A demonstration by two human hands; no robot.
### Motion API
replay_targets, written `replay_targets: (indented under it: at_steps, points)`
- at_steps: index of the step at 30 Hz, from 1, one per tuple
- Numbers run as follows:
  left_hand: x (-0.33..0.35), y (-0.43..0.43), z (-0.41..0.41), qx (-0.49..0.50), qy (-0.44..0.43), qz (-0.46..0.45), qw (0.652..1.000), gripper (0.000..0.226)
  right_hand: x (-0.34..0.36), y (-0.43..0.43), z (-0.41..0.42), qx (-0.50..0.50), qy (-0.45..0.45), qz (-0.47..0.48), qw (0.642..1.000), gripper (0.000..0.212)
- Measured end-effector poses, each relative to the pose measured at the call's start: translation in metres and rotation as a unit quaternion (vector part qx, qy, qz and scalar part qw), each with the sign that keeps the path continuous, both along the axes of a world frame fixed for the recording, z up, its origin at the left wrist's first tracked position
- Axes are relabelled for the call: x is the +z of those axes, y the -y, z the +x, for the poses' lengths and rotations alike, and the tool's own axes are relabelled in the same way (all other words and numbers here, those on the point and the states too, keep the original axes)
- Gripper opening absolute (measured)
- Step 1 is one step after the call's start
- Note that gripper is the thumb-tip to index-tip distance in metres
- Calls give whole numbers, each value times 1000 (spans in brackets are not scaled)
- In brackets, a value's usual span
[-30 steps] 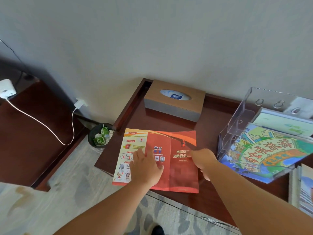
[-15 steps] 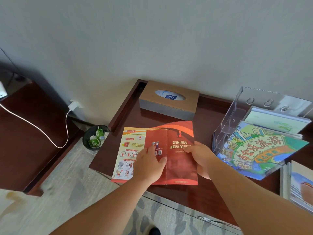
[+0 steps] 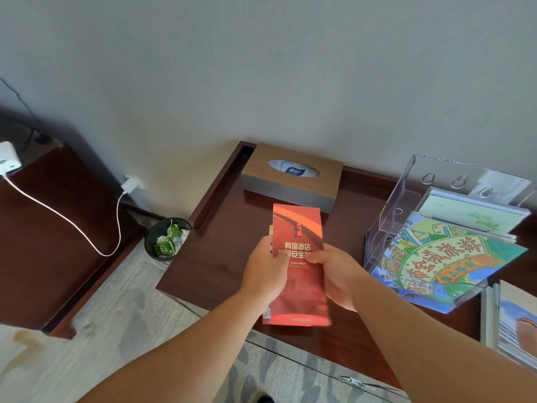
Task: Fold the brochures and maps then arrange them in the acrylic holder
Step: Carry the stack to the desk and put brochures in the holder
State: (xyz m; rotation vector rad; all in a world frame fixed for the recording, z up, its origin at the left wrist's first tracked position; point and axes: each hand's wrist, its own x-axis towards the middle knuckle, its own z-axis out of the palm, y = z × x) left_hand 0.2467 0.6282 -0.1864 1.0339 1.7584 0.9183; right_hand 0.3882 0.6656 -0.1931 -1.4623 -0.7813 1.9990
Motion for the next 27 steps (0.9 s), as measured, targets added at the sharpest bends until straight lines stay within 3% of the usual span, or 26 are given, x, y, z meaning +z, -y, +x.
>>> replay_targets:
  at_steps: [3,7,12,15,18,20,22,25,27]
  points:
    - [1,-2,0,34,25,-4,999,23,-1,0,-2,-18,55,26,998,26]
    - [1,-2,1,18,57,-4,998,22,-1,0,4,-17,57,16,998,20]
    - [-4,-1,5,24,-26,4,999,14,0,2,5,-48,66,15,997,23]
    - [-10,-2,2,19,-85,-13,996,48,-1,2,8,-59,50,11,997,25]
    - [-20,-3,-2,-12,-54,-39,998,51,-7,6,4,-40,105,30,993,25]
    - [-31,-3,-6,-35,-106,-35,993,51,-13,10,4,43,273,120,954,36]
    - [-43,-6,-10,-56,-206,-36,976,54,-20,15,8,143,420,219,869,60]
    - [-62,-8,-13,-128,-454,-16,882,62,-33,18,12,268,502,285,771,91]
    - [-69,-14,-8,-173,-495,54,850,62,-42,14,12,315,528,306,726,102]
